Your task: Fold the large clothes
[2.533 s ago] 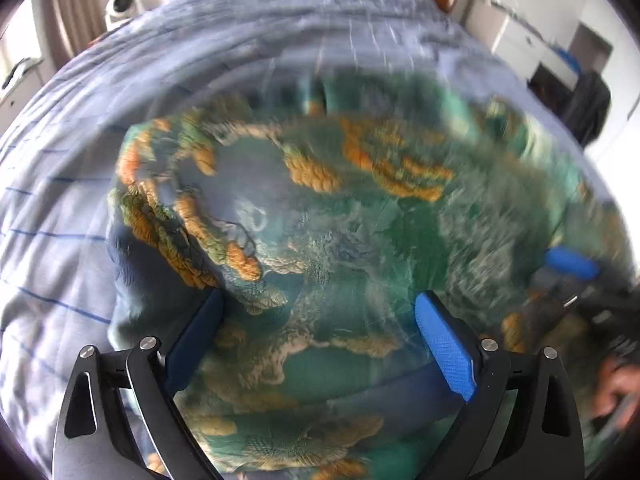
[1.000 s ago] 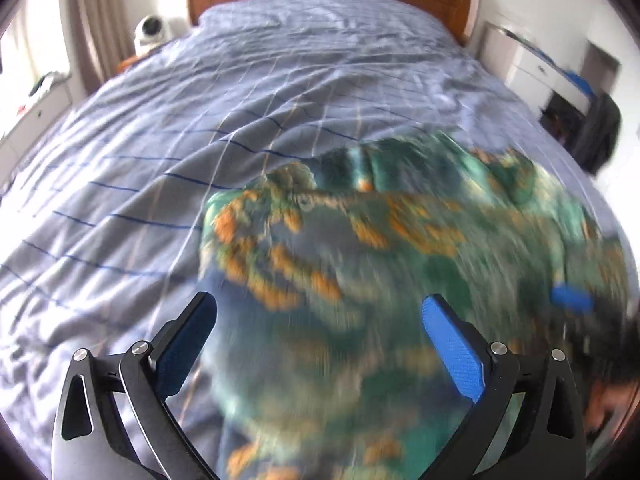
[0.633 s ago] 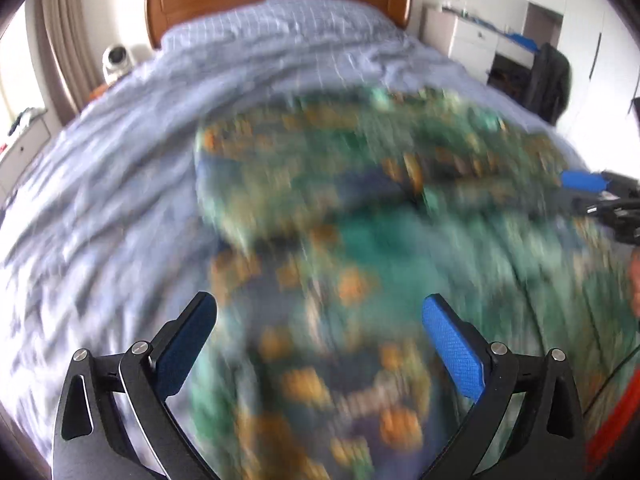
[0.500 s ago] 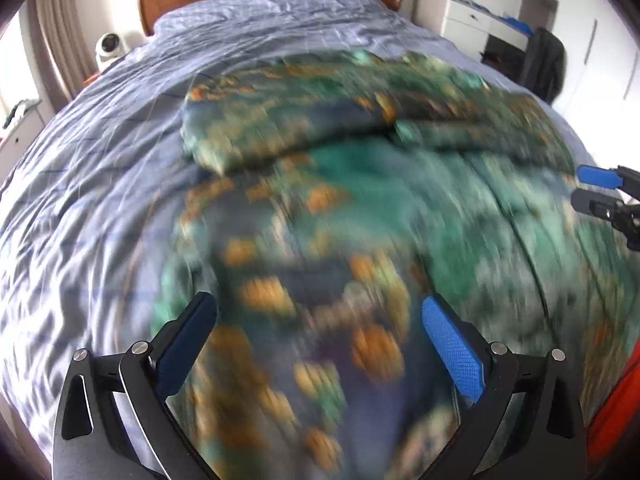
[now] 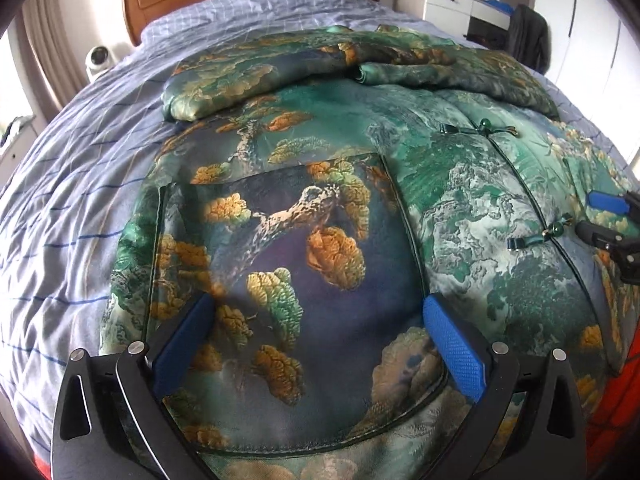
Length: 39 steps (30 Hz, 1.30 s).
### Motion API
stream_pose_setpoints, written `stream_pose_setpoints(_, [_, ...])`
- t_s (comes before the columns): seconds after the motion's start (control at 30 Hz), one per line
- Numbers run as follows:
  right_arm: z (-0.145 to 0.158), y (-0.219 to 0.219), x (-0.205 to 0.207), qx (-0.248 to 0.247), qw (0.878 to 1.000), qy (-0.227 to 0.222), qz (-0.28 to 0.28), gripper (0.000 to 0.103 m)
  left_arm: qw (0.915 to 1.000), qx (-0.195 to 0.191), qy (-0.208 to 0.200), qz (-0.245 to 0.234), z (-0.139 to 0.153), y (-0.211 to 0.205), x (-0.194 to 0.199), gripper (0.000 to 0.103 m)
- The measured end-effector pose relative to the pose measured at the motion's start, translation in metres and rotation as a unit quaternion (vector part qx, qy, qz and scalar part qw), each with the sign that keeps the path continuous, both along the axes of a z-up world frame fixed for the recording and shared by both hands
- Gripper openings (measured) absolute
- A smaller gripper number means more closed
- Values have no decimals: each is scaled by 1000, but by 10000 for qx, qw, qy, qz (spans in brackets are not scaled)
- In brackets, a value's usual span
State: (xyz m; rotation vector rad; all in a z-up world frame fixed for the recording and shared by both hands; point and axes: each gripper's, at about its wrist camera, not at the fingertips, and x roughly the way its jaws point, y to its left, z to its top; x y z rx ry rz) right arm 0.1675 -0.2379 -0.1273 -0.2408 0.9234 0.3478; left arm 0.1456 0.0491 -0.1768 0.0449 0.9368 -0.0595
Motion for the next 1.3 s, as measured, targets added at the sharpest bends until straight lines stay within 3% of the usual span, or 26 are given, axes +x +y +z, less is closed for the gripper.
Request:
stream_pose_setpoints(0.57, [-5,4,-5,-86,9997,-230,-46,82,10000,17,10,9,-2,0,-1,103])
stream_pose_setpoints(1.3, [-5,8,-4,-183,9995,-165,-175,82,9998,-49,173,88,2,0,-5,102])
